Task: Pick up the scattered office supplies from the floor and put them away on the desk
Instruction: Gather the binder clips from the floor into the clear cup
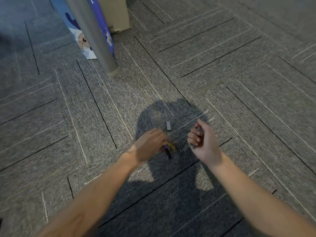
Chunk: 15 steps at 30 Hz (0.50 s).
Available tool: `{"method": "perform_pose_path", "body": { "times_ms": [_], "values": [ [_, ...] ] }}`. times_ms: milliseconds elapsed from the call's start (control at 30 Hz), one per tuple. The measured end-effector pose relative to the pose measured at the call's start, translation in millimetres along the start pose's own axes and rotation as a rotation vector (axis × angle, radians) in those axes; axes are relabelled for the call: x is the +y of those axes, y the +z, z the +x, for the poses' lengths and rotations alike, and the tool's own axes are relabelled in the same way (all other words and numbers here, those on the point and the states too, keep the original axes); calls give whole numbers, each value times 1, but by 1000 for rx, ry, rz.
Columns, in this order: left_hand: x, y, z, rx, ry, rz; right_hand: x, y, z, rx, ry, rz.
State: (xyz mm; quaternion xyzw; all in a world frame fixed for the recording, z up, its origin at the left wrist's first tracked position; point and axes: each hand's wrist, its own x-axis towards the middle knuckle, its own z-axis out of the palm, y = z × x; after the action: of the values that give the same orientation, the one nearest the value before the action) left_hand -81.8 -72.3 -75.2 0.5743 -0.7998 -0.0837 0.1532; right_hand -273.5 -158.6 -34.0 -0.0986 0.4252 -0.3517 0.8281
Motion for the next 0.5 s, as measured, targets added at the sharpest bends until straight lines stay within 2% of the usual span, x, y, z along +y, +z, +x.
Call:
{"method": "perform_pose_path", "body": {
  "times_ms": [100, 167, 267, 300, 400, 500],
  "values": [
    [0, 5, -5, 44, -146, -68, 0, 2, 0, -33, 3, -22],
    [3, 5, -6, 115, -311, -229, 0, 4, 1, -52, 6, -35],
    [13, -10, -2, 170, -642, -826, 1, 9, 0, -56, 22, -28],
    [16, -16, 0, 193, -692, -1037, 2, 11, 0, -51, 29, -23],
    [24, -33, 3, 239, -713, -1363, 5, 17, -2, -41, 48, -28],
    [26, -39, 6, 181, -737, -1495, 7, 21, -4, -49, 53, -60]
  ]
}}
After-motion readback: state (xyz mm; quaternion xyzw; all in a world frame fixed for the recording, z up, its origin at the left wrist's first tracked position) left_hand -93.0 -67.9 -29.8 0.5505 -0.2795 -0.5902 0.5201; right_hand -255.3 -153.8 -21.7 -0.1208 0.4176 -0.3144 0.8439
